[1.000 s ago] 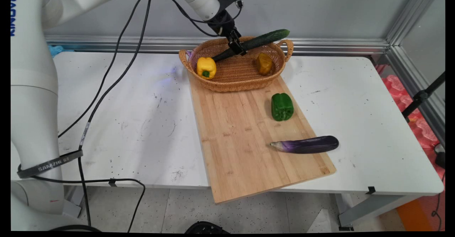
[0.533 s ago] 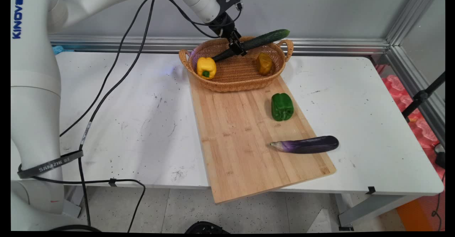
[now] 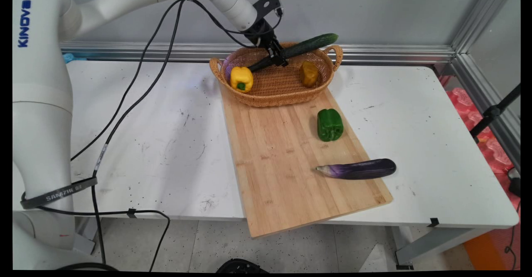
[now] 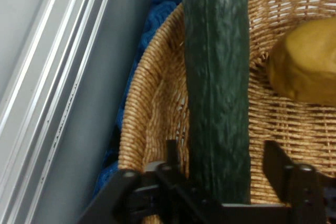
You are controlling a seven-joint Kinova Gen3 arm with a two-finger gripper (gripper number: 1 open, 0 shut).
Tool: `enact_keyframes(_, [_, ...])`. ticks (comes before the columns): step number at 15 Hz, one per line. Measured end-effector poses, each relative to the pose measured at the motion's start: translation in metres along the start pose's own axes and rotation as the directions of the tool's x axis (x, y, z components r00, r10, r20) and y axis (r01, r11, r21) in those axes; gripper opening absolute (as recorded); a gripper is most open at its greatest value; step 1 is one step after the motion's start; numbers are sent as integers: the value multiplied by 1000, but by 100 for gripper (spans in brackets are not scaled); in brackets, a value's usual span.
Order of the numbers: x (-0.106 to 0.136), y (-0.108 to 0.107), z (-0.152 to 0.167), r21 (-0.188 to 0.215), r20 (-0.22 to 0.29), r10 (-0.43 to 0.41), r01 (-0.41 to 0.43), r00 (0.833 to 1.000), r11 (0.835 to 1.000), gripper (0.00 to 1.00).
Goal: Pick up the cucumber from the vegetable basket, then place the picked object on the cutting board
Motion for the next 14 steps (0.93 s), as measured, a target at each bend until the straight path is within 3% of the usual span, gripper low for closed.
enact_keyframes(8, [-2,7,3,-15,3,-1,1,1000,1000,0])
enact_keyframes(14, [23,22,-17,-10,-22,-16,16,1000,1000,0])
